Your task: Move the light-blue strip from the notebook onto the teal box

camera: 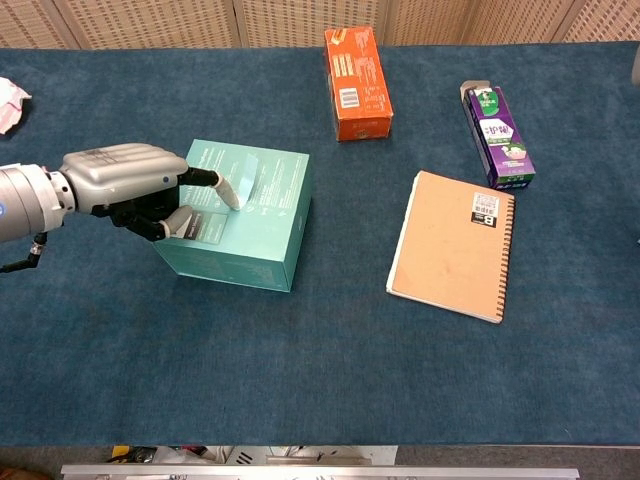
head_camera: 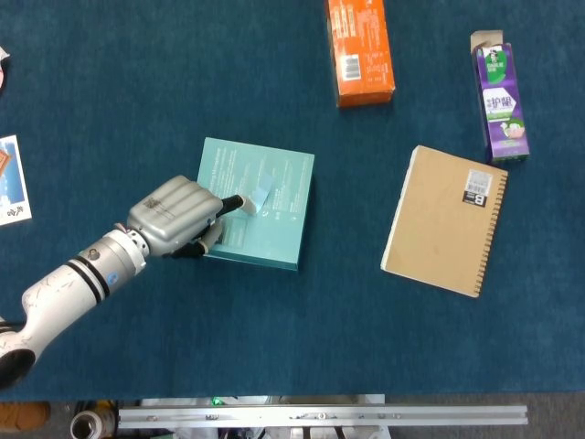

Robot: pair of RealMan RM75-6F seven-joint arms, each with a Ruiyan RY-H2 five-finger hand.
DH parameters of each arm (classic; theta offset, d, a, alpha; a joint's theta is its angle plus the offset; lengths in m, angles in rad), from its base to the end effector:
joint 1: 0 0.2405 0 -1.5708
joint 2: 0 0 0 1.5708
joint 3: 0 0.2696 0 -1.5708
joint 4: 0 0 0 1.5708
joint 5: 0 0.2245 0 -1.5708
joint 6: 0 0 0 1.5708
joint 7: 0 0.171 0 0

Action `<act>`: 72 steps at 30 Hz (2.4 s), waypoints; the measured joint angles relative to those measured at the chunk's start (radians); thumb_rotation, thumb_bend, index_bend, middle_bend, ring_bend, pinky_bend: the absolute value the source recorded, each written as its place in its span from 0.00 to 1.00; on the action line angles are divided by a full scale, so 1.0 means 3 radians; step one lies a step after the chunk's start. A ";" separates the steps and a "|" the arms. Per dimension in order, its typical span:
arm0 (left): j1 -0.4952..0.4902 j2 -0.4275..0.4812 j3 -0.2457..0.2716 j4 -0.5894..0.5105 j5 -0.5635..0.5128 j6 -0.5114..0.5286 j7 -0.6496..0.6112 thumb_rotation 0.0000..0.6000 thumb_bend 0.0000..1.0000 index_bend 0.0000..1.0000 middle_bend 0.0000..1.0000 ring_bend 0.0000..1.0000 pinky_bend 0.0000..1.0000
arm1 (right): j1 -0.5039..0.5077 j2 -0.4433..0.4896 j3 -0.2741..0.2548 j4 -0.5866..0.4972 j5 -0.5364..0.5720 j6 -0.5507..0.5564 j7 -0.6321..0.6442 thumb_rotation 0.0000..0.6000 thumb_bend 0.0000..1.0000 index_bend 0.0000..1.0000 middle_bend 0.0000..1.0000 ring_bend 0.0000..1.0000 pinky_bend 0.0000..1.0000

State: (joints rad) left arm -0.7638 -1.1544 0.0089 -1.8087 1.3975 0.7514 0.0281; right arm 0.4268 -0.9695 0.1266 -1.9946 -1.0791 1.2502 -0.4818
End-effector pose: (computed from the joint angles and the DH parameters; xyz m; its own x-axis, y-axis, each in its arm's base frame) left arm -0.1601 0.3083 0.0083 0.5207 0.5121 0.6831 0.8060 -0.5586 -0.1956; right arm -0.2316 -0.3008 0.1493 0.5546 -0.1324 0.8216 -0.8317 -0.0555 0.5525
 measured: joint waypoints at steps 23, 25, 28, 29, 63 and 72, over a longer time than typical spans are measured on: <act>-0.0022 -0.0090 -0.0056 0.0069 -0.0150 -0.0003 0.0078 1.00 0.77 0.22 1.00 1.00 1.00 | -0.0026 0.0032 0.0015 0.0014 -0.0017 -0.0005 0.0051 1.00 0.43 0.55 0.89 1.00 1.00; -0.0023 -0.0090 -0.0060 0.0072 -0.0149 -0.0003 0.0071 1.00 0.77 0.22 1.00 1.00 1.00 | -0.0025 0.0026 0.0016 0.0018 -0.0015 -0.0008 0.0049 1.00 0.43 0.55 0.89 1.00 1.00; -0.0028 -0.0101 -0.0054 0.0086 -0.0150 -0.0020 0.0076 1.00 0.77 0.22 1.00 1.00 1.00 | -0.0027 0.0018 0.0016 0.0022 -0.0010 -0.0008 0.0049 1.00 0.43 0.55 0.89 1.00 1.00; -0.0029 -0.0106 -0.0051 0.0091 -0.0154 -0.0028 0.0080 1.00 0.77 0.22 1.00 1.00 1.00 | -0.0029 0.0018 0.0015 0.0022 -0.0010 -0.0006 0.0047 1.00 0.43 0.55 0.89 1.00 1.00; 0.0652 0.0167 -0.0002 0.0270 0.0026 0.1003 -0.0229 1.00 0.56 0.19 0.55 0.49 0.67 | -0.0360 0.0163 -0.0027 0.0071 -0.0100 0.0341 0.0247 1.00 0.40 0.46 0.68 0.71 0.95; 0.1202 0.0126 0.0050 0.0581 0.0035 0.1727 -0.0398 1.00 0.38 0.16 0.28 0.23 0.35 | -0.0644 0.0161 -0.0209 0.0230 -0.0311 0.0481 0.0503 1.00 0.18 0.33 0.46 0.42 0.61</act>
State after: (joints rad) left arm -0.4033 -1.1167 0.0239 -1.6343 1.4082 1.2696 -0.0912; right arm 0.2337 -0.9211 0.0638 -1.9258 -1.1725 1.3947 -0.3308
